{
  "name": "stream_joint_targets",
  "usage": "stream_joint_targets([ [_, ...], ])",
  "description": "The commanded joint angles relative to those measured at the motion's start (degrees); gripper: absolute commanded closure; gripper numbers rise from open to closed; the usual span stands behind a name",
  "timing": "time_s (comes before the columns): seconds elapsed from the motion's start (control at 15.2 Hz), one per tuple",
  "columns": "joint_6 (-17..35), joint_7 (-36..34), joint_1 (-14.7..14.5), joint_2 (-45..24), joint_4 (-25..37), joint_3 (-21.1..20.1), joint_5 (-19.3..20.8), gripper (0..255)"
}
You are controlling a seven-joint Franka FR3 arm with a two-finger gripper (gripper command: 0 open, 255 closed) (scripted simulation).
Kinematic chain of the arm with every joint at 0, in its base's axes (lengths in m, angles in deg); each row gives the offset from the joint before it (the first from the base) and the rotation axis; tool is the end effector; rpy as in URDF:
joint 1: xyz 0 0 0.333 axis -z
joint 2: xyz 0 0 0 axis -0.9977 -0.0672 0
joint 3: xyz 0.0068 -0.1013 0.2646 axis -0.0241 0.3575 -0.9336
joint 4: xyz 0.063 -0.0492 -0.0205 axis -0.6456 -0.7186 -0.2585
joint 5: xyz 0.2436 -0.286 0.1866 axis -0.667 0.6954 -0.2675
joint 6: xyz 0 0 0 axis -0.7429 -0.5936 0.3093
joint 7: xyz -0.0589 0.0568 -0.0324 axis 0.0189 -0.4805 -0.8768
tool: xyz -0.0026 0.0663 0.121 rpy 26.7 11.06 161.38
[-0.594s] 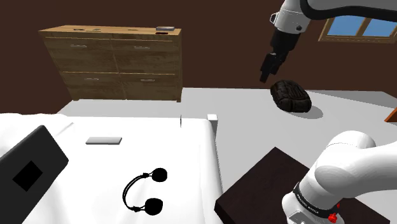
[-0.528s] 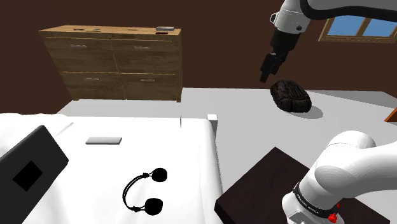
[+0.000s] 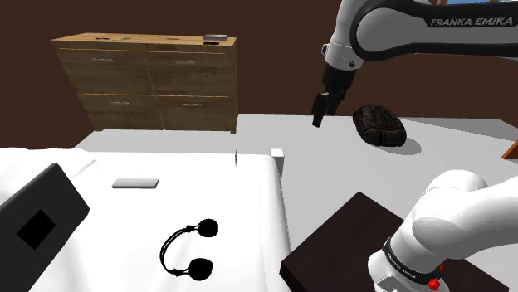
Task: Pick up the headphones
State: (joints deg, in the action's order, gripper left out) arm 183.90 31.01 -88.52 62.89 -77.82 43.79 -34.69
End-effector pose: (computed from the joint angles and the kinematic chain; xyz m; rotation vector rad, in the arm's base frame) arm 0.3882 0.0341 0.5162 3.1081 0.2370 0.1456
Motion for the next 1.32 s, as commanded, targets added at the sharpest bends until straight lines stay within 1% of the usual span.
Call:
stream_joint_targets([
  [0.0, 3.75, -1.4, -0.65, -2.92, -1.22, -1.42, -0.91, 0],
  [0.4, 12.59, -5.15, -2.36, -11.69, -2.53, -5.38, -2.89, 0],
  [0.73, 19.61, -8.38, -3.52, -20.51, -1.69, -8.63, -3.64, 0],
  [0.99, 24.71, -11.22, -4.3, -28.33, 0.24, -11.05, -3.33, 0],
  [1.25, 29.14, -14.43, -5.08, -36.65, 3.25, -13.17, -1.99, 0],
])
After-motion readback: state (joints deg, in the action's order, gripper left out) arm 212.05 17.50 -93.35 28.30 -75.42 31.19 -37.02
